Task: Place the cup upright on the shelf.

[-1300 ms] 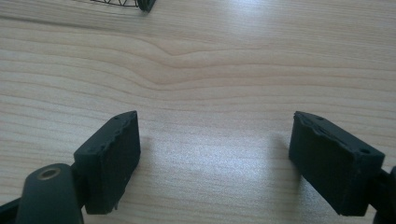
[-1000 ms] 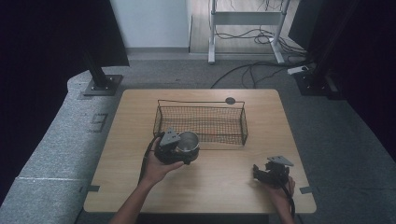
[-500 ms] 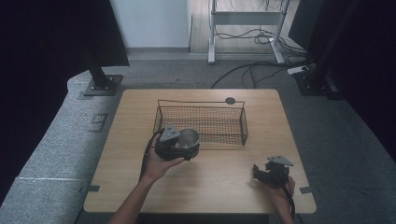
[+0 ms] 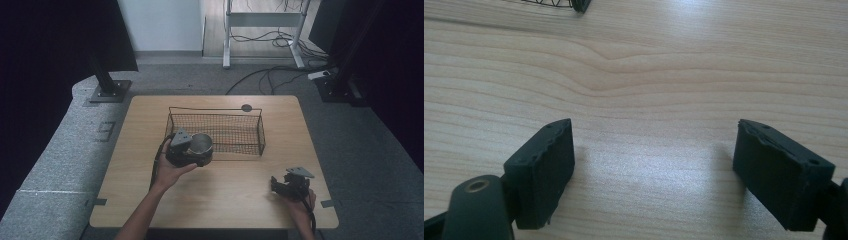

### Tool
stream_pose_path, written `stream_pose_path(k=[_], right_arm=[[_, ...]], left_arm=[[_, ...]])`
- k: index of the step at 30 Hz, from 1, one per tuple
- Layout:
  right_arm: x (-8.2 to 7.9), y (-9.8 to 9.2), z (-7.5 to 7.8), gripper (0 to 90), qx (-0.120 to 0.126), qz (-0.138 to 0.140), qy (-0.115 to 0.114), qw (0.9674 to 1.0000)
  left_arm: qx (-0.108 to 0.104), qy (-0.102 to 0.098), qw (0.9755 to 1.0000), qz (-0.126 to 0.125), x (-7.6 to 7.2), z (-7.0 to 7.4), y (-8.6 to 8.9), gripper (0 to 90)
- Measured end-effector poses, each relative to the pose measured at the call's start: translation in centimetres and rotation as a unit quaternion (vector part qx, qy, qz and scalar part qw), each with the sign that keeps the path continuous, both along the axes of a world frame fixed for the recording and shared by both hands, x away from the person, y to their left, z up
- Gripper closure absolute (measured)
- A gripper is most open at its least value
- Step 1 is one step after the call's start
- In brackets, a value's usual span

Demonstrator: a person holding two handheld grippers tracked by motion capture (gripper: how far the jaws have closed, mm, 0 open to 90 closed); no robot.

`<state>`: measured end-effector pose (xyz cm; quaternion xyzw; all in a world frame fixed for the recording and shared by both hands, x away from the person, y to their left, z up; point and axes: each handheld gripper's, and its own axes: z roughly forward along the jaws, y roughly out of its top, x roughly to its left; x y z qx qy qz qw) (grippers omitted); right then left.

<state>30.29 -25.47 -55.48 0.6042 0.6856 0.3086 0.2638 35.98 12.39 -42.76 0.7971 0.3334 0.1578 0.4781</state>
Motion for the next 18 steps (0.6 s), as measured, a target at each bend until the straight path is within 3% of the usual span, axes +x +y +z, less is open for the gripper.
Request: stream_pose_path(k=[18], right_arm=[[0.0,0.0,0.0,16.5,0.0,0.001,-0.001,1.0]], left_arm=[[-0.004,0.01,0.9999,0.005,1.9,0.7,-0.5,16.2]])
